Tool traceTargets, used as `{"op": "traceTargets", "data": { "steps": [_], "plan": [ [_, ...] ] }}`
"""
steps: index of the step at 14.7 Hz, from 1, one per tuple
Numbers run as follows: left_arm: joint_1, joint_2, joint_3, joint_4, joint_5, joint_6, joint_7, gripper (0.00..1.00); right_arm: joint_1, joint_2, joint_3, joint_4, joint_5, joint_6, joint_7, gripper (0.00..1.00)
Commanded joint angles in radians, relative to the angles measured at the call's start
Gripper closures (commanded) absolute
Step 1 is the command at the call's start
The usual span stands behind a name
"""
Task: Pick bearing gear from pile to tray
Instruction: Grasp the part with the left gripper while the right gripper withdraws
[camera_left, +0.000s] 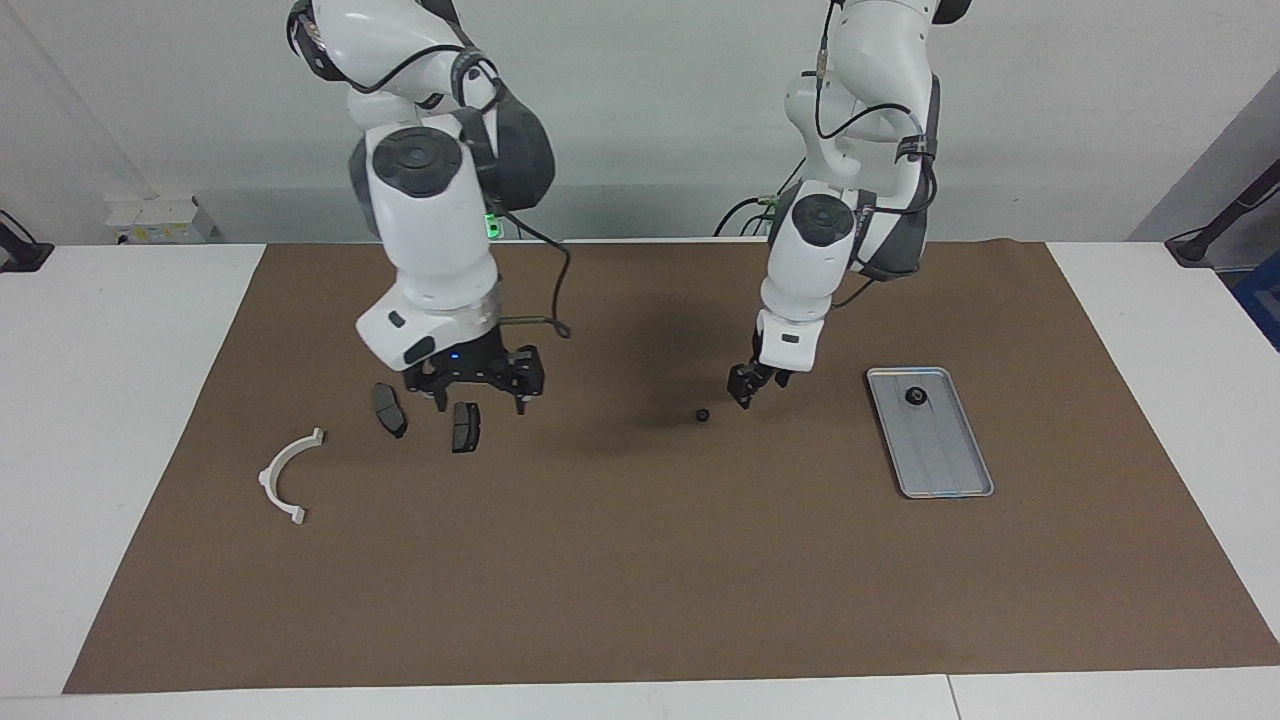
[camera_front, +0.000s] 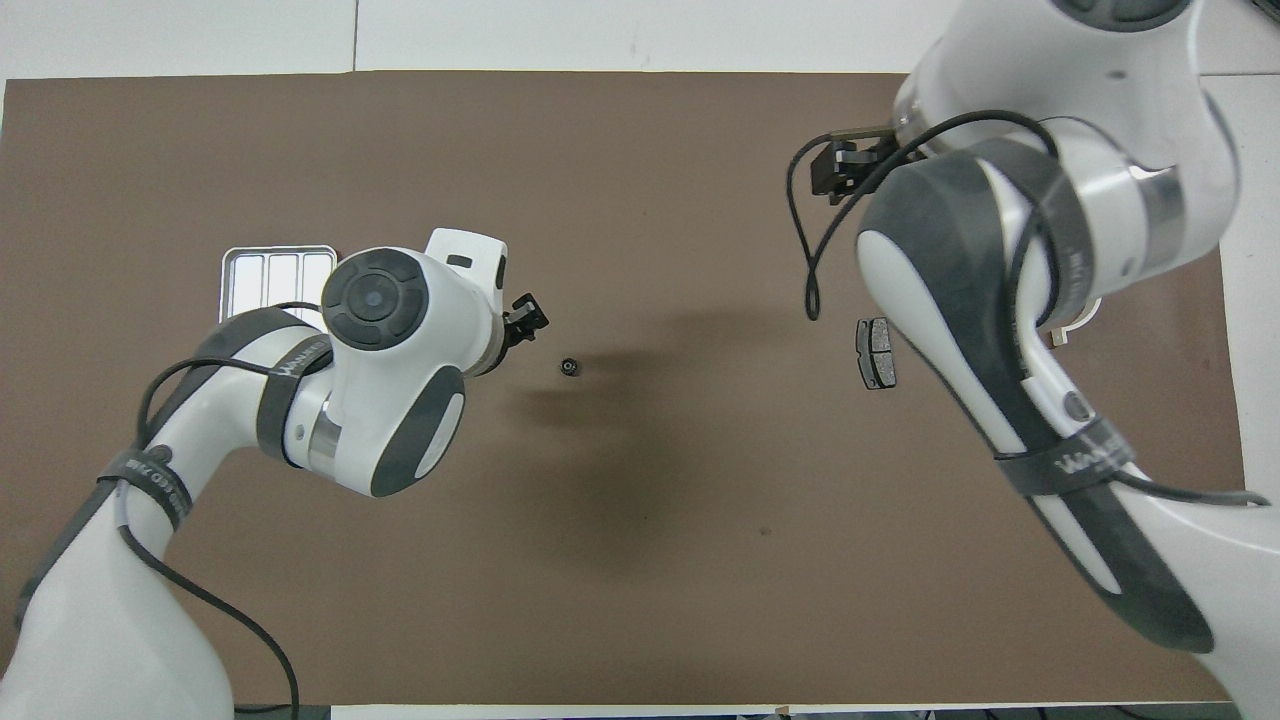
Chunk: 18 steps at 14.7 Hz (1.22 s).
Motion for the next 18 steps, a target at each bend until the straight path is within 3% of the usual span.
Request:
{"op": "traceTargets", "data": {
  "steps": [1,6,13,18],
  "plan": [
    [-0.068,0.117,0.020,0.076,0.030,0.031,-0.063,0.32,-0.095,-0.038,0.018,-0.032,0.013,-0.018,-0.214,0.00],
    [-0.097,0.152,0.020,0.061,0.047,0.062,-0.098,0.33,-0.169,-0.062,0.016,-0.041,0.011,-0.042,-0.305,0.00],
    [-0.112,0.155,0.020,0.050,0.047,0.097,-0.114,0.48,-0.169,-0.110,0.004,-0.047,0.013,-0.084,-0.343,0.00],
    [-0.114,0.157,0.020,0.042,0.047,0.119,-0.140,0.55,-0.035,-0.254,-0.232,-0.202,0.145,-0.018,-0.440,0.00]
  ]
}}
